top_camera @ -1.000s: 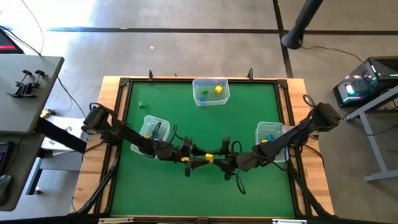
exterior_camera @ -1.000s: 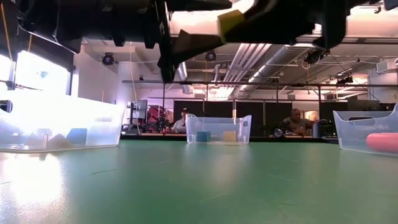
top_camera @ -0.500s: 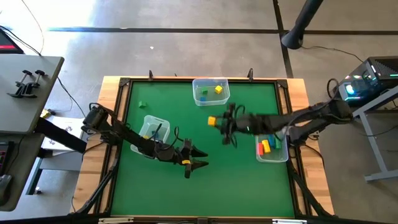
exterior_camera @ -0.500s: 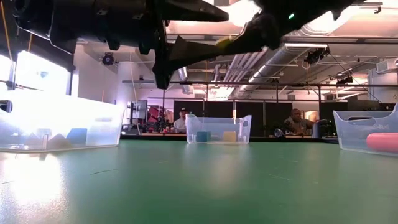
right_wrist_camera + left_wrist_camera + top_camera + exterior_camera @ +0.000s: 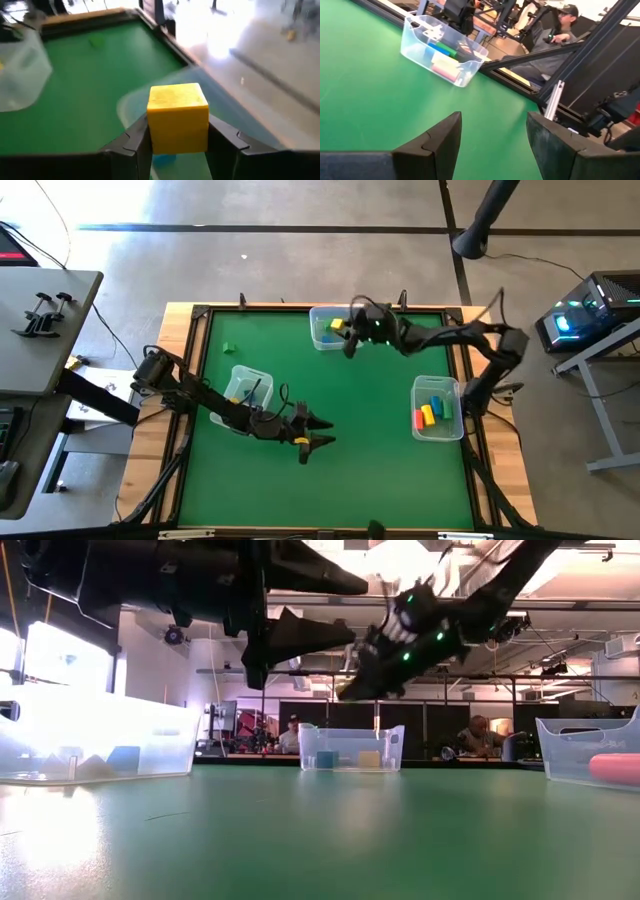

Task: Sort blocks by size
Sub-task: Put the yellow cube block into the top transparent bin

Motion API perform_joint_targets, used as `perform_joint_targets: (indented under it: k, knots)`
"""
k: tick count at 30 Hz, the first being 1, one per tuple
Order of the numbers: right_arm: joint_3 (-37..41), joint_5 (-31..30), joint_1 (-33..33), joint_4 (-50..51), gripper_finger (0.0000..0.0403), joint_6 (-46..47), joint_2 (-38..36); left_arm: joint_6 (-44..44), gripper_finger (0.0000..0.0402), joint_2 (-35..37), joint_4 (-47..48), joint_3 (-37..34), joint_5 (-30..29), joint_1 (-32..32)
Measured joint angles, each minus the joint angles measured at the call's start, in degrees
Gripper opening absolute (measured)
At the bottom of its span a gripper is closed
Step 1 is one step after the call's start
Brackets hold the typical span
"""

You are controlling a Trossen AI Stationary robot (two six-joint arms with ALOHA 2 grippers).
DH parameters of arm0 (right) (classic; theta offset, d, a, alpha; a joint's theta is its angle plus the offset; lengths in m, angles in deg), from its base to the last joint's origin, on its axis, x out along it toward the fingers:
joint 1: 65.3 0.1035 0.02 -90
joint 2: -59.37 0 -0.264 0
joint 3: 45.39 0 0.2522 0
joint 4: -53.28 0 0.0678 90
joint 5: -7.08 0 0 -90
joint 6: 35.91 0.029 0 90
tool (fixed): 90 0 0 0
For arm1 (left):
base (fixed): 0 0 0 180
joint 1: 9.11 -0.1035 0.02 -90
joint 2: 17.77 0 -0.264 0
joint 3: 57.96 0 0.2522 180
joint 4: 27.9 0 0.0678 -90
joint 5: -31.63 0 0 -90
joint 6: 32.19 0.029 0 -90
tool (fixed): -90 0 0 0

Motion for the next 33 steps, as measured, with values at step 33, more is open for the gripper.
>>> perform_joint_targets:
  k: [33]
  knots:
    - [-38.79, 1.13, -8.19, 60.22, 0.0148, 0.19, 25.07, -0.17, 0.0207, 0.0, 0.44, 0.0, -1.25, -0.02]
